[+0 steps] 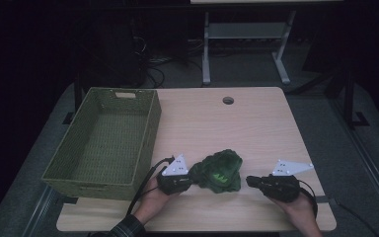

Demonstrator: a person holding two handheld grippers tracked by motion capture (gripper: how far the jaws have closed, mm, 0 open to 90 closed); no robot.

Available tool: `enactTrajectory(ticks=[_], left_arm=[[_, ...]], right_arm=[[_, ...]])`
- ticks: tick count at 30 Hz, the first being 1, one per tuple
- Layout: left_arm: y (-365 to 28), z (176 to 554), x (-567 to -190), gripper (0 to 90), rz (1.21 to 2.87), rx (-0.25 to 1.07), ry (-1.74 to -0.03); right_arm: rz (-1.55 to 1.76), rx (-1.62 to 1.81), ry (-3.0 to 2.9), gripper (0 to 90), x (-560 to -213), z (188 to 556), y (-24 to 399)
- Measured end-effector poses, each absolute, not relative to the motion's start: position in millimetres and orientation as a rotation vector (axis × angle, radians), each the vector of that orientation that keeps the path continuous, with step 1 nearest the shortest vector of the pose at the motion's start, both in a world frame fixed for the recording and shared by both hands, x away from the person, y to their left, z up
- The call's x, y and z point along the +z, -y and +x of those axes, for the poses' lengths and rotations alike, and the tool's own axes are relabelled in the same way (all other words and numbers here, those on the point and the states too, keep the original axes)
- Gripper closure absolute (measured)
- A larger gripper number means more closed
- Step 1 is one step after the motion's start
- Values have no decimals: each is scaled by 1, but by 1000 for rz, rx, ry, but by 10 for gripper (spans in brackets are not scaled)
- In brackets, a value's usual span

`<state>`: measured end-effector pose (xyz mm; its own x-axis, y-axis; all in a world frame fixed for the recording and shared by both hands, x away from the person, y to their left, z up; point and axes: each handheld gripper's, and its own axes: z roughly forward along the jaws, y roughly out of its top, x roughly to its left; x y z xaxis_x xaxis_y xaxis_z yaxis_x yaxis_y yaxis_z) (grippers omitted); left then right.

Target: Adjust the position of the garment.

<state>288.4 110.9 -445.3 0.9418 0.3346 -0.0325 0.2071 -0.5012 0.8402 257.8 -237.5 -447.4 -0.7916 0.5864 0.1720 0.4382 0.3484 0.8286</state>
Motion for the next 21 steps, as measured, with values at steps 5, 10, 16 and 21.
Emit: enactTrajectory(ticks=[5, 10, 16, 21], left_arm=[[-107, 287, -444, 870, 2115, 175, -369], [-107, 288, -445, 870, 2118, 179, -362], [-107, 287, -444, 869, 2118, 177, -362], [-107, 288, -445, 870, 2116, 176, -363]], right_arm=[[954, 1448, -2409, 800, -439, 262, 238], [978, 1512, -2348, 742, -417, 274, 239], [1002, 1521, -2358, 660, -399, 299, 231], [1045, 1494, -2436, 612, -406, 315, 219]])
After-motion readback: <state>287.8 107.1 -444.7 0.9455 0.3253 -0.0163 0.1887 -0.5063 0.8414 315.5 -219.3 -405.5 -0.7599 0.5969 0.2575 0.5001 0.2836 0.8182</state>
